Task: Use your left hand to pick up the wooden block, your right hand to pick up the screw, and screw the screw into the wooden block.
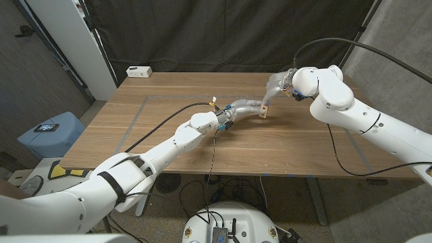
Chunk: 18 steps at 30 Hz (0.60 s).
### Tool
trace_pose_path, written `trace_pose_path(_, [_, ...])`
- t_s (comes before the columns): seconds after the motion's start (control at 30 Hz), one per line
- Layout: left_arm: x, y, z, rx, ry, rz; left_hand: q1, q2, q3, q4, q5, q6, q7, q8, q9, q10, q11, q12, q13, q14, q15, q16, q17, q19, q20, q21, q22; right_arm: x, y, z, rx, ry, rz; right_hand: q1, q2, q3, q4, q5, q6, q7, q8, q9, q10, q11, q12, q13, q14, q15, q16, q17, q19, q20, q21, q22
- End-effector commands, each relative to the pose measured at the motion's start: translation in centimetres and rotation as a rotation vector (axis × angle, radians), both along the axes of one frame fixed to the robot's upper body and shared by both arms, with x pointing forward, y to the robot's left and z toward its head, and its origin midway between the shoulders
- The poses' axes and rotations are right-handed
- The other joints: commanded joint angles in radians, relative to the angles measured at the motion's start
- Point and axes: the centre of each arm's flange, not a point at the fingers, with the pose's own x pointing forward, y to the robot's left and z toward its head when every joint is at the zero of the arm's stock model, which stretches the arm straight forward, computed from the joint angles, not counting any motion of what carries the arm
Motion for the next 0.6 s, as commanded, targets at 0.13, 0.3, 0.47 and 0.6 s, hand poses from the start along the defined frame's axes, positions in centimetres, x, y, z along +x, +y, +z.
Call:
trace_pose_path(0.13, [-0.07,0.00,-0.32,-0.001,0.010,-0.002,0.008,0.010,0.008,0.005,0.007,0.002,-0.002,0.000,0.004,-0.006,0.001,0.003,0.003,0.005,-0.084,-0.001,0.002,-0.005,0.007,0.005,0.003,0.08,0.21,-0.36,-0.019,-0.008,-0.021,-0.026,-0.002,-0.005,0.011,-0.015,0.038,-0.002,0.018,-0.001,0.030,0.001,0.007,0.003,0.017,-0.004,0.005,0.003,0.020,0.001,0.006,0.002])
trace_pose_path(0.3, [0.01,-0.09,-0.31,0.002,0.011,-0.005,0.008,0.010,0.009,0.005,0.008,0.002,-0.003,0.000,0.004,-0.008,0.001,0.003,0.003,0.006,-0.084,-0.002,0.001,-0.004,0.007,0.005,0.003,0.10,0.20,-0.53,-0.023,-0.011,-0.029,-0.038,0.000,-0.008,0.015,-0.023,0.058,-0.007,0.027,-0.004,0.042,0.000,0.008,0.003,0.025,-0.006,0.007,0.003,0.024,0.000,0.006,0.002])
trace_pose_path(0.47, [0.10,-0.16,-0.29,0.003,0.013,-0.006,0.008,0.009,0.009,0.005,0.008,0.001,-0.003,0.000,0.004,-0.008,0.001,0.003,0.003,0.006,-0.083,-0.002,0.001,-0.004,0.007,0.005,0.003,0.18,0.26,-0.68,-0.036,-0.011,-0.044,-0.045,0.002,-0.010,0.016,-0.029,0.072,-0.004,0.033,-0.006,0.050,-0.002,0.007,0.003,0.031,-0.009,0.008,0.003,0.028,-0.002,0.005,0.002])
trace_pose_path(0.6, [0.18,-0.19,-0.33,0.001,0.017,-0.006,0.009,0.009,0.009,0.005,0.008,0.001,-0.003,0.000,0.004,-0.009,0.001,0.003,0.003,0.006,-0.083,-0.002,0.001,-0.004,0.007,0.005,0.003,0.23,0.32,-0.75,-0.040,-0.015,-0.047,-0.054,0.004,-0.012,0.017,-0.035,0.088,-0.001,0.040,-0.008,0.067,-0.004,0.010,0.003,0.038,-0.013,0.010,0.003,0.035,-0.001,0.006,0.002])
